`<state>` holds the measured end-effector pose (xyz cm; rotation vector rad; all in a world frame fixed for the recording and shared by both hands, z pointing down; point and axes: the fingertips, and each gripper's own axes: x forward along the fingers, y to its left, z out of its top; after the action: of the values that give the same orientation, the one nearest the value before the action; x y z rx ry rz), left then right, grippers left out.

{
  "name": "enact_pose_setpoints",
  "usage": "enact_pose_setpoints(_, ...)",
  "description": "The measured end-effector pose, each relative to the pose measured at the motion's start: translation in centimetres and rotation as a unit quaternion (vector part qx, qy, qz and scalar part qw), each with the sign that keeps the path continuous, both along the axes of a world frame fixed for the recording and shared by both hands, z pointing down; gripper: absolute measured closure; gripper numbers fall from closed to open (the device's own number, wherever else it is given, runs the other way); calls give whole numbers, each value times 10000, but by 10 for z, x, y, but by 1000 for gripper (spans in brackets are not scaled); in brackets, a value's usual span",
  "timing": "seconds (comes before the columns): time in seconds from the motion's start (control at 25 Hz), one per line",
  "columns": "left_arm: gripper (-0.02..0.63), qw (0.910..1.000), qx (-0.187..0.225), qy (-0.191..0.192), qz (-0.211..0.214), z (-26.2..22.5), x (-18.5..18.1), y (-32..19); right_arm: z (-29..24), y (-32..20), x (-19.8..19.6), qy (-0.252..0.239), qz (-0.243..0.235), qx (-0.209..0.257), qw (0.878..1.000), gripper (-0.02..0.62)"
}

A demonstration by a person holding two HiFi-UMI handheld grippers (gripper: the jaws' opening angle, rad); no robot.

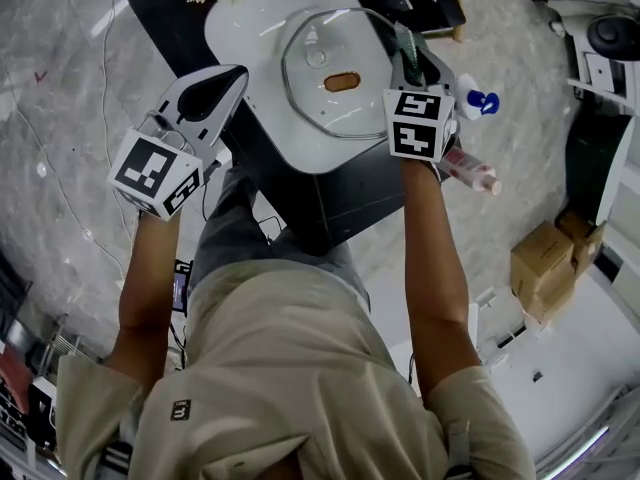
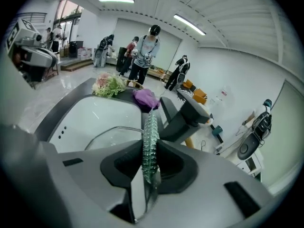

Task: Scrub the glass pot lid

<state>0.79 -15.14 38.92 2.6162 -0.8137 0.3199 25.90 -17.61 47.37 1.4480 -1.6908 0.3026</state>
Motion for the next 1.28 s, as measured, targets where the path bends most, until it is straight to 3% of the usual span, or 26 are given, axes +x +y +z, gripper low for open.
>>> enact_pose_setpoints(0.2, 591, 9998, -24, 20, -203, 5, -27, -3, 37, -13, -43, -31, -390, -462, 9982, 506)
enact_pose_setpoints(0.44, 591, 9992, -59, 26, -400, 13, -55, -6, 81, -14, -91, -412, -614, -1037, 9919, 506)
enact_pose_setpoints(0.72, 591, 9988, -113, -14, -473, 17, -76, -10, 116, -8, -156, -602, -1092, -1665, 9781, 506)
enact_pose_setpoints(0.88, 591, 9985, -120, 33, -537, 18, -77, -14, 138, 21, -188, -565, -1447, -2038, 9666, 506)
enact_pose_setpoints(1.28, 591, 9991, -174, -7, -386, 24, -55, -12, 157, 89, -201, -638, -1770, -2432, 9516, 506)
